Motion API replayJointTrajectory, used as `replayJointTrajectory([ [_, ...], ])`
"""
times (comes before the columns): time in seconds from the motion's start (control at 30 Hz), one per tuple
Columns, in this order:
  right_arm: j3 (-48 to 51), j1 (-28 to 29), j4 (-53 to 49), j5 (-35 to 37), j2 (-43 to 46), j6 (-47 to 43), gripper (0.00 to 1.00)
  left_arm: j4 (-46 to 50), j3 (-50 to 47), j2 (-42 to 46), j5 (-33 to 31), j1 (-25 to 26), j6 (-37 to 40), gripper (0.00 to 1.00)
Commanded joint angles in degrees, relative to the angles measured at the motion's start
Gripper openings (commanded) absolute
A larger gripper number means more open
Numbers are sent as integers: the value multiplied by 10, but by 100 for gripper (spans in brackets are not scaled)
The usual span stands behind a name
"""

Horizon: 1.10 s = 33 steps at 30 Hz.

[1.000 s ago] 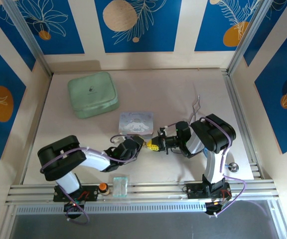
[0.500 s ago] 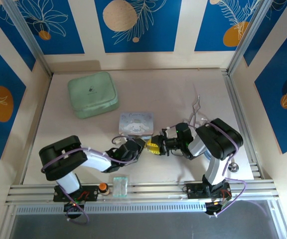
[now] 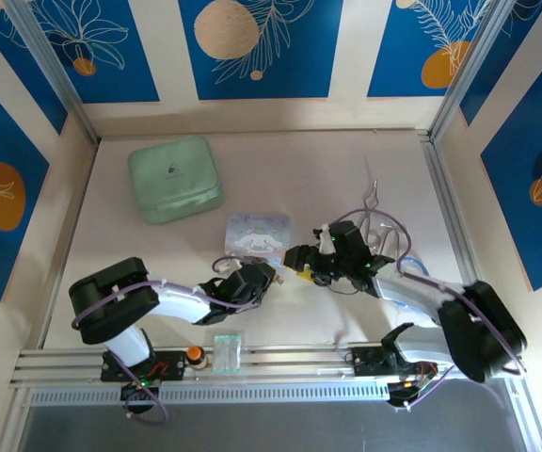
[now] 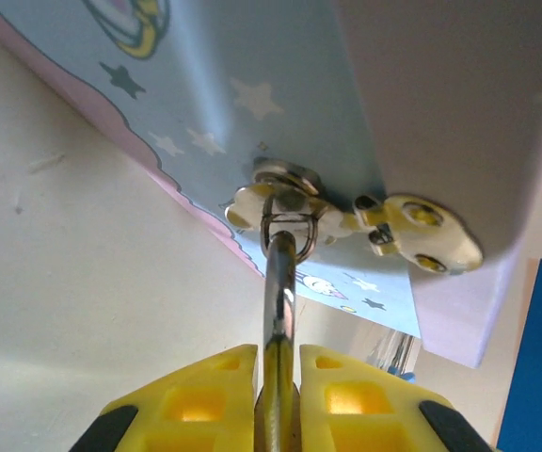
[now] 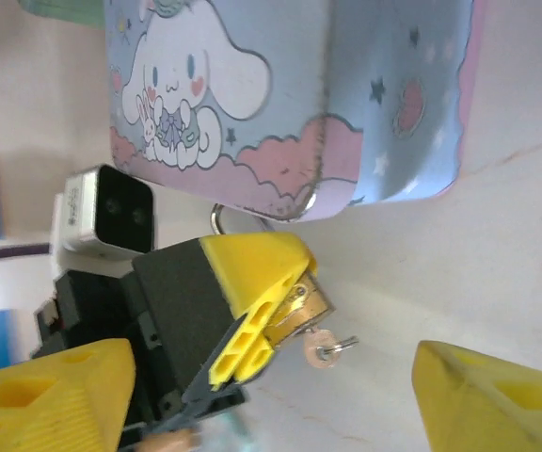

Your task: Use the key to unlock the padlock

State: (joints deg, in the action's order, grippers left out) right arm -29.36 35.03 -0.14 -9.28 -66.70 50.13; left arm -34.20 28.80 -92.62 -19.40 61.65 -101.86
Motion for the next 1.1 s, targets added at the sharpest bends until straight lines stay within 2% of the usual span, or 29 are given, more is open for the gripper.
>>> replayJointTrajectory([
  [0.0,-24,49,-174,245,37,-126,99,30,17,11,36,-6,27,0],
  [0.03,-23,56,-175,271,47,-135,99,38,19,12,39,-6,31,0],
  [0.2,12,89,-116,279,128,-240,99,139,40,39,42,-8,57,0],
  [0.27,46,95,-84,291,148,-241,99,180,48,49,40,-11,67,0],
  [0.3,66,95,-66,294,155,-234,92,192,50,53,40,-13,69,0],
  [0.4,93,95,-27,232,172,-280,90,190,45,59,43,-18,70,0],
  [0.43,99,101,-18,232,175,-280,90,187,43,59,45,-20,70,0],
  [0.53,113,134,16,241,172,-320,77,194,43,65,56,-24,74,0],
  [0.67,126,196,71,286,141,-365,70,199,43,75,63,-26,81,0],
  [0.87,101,240,137,299,25,-414,56,199,31,96,63,-27,85,0],
  [1.07,88,241,235,279,-57,-392,44,179,19,99,73,-34,82,0],
])
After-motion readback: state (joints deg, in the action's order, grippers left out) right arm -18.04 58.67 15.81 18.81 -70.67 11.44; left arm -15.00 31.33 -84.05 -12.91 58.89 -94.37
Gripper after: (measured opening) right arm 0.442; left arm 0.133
